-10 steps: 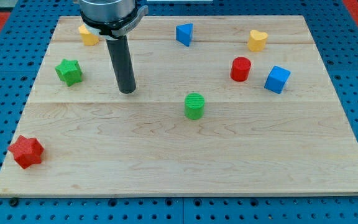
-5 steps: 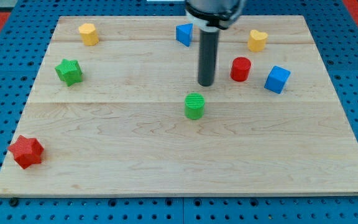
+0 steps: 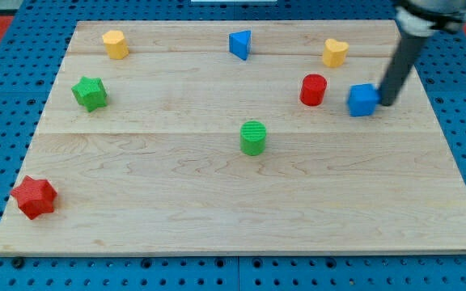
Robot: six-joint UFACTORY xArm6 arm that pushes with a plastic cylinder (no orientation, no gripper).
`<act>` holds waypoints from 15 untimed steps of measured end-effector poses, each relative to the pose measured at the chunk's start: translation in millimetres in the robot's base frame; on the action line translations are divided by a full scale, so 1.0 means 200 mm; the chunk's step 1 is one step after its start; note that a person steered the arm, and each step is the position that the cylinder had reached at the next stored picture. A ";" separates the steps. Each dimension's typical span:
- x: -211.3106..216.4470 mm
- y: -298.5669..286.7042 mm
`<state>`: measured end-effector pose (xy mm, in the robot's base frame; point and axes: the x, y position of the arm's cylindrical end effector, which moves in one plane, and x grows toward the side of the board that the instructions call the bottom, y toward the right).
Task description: Push the blue cube to the bottom of the green star
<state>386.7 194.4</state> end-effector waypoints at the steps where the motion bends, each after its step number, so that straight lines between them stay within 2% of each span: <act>1: 0.02 -0.05; 5: 0.07 -0.09; 6: 0.07 -0.28; 7: 0.06 -0.08; 8: -0.14 -0.07; 10: 0.29 -0.65; 11: 0.27 -0.54; 12: 0.14 -0.39; 13: 0.14 -0.65; 14: 0.25 -1.19; 15: 0.25 -1.50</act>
